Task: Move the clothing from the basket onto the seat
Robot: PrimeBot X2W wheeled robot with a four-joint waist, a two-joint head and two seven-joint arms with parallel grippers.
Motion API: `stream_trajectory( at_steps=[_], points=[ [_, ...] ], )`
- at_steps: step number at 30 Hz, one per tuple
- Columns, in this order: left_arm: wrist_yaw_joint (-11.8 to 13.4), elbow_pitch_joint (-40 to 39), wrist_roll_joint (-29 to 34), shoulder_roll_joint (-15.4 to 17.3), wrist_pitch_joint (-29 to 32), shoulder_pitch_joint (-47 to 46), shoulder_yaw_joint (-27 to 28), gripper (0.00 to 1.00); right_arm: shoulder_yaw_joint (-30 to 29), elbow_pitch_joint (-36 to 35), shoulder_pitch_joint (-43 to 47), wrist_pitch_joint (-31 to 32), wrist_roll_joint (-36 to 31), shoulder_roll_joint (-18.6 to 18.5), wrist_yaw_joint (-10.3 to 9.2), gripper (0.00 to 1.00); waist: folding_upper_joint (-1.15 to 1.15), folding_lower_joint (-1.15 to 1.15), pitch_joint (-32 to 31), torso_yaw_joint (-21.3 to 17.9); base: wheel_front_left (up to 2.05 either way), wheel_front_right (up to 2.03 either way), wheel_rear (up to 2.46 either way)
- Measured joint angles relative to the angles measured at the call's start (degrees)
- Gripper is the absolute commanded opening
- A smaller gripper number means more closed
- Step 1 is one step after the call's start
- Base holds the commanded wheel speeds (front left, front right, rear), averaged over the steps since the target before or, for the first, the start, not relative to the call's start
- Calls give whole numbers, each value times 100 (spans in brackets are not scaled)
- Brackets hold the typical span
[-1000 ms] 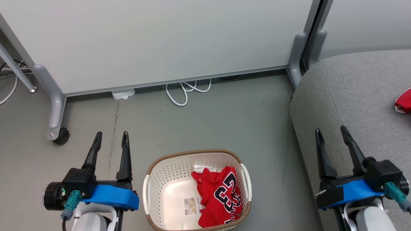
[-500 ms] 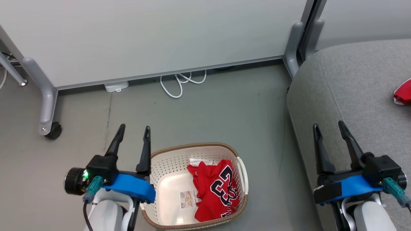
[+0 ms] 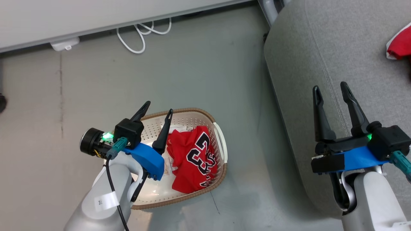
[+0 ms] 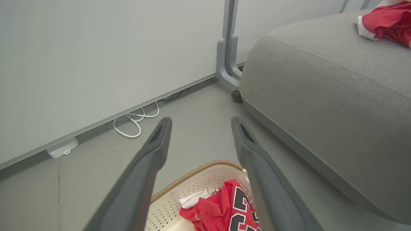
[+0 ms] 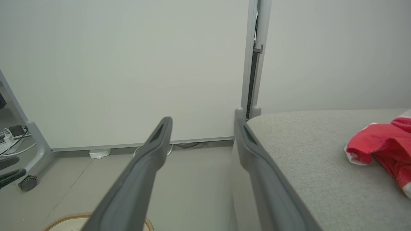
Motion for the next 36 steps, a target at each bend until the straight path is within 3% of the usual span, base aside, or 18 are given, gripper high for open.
stream_trajectory(
  at_steps=[8, 16, 28, 36],
  points=[
    [0, 1045, -550, 166, 51, -861, -1084, 100, 56, -143, -298, 0, 136, 1, 0, 100, 0, 0, 858, -333, 0, 0, 0],
    [0, 1715, -1263, 292, 616, -1503, -2095, 100, 148, -301, -604, 0, 233, 1, 0, 100, 0, 0, 1684, -524, 0, 0, 0],
    [0, 2073, -2230, 439, 1380, -2109, -3234, 100, 185, -586, -898, 0, 344, 2, 0, 100, 0, 0, 2767, -628, 0, 0, 0],
    [0, 2341, -2751, 442, 1596, -2390, -3555, 100, 230, -740, -977, 0, 455, 3, 0, 100, 0, 0, 3361, -693, 0, 0, 0]
  ],
)
